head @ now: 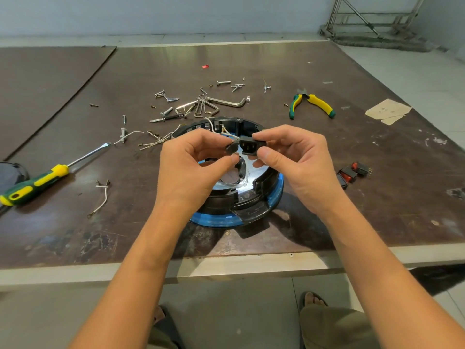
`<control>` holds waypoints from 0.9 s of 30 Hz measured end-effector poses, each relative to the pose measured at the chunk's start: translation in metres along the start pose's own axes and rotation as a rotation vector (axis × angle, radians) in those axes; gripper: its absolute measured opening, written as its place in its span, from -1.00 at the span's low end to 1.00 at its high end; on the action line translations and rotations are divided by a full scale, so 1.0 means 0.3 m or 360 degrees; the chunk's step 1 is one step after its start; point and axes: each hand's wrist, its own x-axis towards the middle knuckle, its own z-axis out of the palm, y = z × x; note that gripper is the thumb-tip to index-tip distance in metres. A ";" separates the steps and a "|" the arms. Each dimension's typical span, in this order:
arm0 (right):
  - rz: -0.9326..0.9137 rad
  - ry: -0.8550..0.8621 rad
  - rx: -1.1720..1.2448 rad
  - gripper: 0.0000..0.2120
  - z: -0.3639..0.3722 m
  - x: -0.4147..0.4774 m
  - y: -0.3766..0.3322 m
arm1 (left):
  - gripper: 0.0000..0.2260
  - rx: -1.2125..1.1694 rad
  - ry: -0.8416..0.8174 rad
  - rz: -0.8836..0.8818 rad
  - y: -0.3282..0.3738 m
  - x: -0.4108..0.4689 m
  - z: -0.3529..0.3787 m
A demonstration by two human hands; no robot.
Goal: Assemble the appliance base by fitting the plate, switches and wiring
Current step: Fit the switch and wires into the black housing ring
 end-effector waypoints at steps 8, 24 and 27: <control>0.0005 -0.0019 -0.0032 -0.77 0.004 -0.003 0.000 | -0.85 0.0138 0.0080 -0.0018 -0.010 -0.002 0.017; 0.0007 0.0060 -0.0250 -0.80 0.009 -0.005 0.011 | -0.90 0.0422 -0.0157 0.0246 0.044 -0.013 0.004; -0.0004 0.0105 -0.0295 -0.81 -0.003 -0.006 0.014 | -0.93 0.0838 -0.0642 0.0324 0.063 -0.022 -0.008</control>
